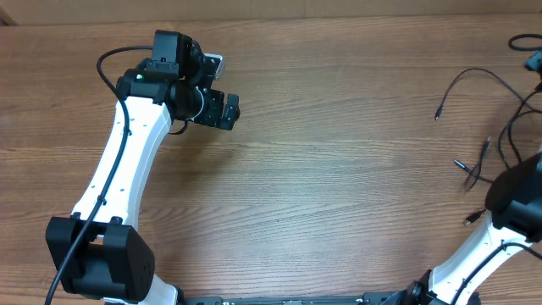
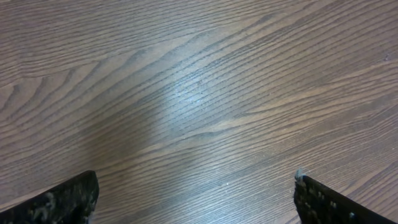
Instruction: Untangle cables
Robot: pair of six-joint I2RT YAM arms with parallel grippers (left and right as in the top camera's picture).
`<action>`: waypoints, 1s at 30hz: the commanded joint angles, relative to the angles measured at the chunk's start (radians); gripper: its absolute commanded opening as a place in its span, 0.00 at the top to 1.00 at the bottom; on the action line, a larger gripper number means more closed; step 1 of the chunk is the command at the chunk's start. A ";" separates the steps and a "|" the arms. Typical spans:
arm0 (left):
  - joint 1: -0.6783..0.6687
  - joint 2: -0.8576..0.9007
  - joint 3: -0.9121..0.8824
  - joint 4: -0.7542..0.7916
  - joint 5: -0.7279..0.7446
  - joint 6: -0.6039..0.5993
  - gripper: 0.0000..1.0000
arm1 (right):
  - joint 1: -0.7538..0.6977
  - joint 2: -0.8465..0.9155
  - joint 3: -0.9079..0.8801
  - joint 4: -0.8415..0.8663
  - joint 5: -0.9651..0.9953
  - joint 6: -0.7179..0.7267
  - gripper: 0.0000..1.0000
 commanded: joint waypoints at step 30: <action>0.002 -0.021 0.001 -0.001 -0.002 -0.017 0.00 | 0.666 -0.411 -0.068 -0.419 -0.179 -0.022 0.00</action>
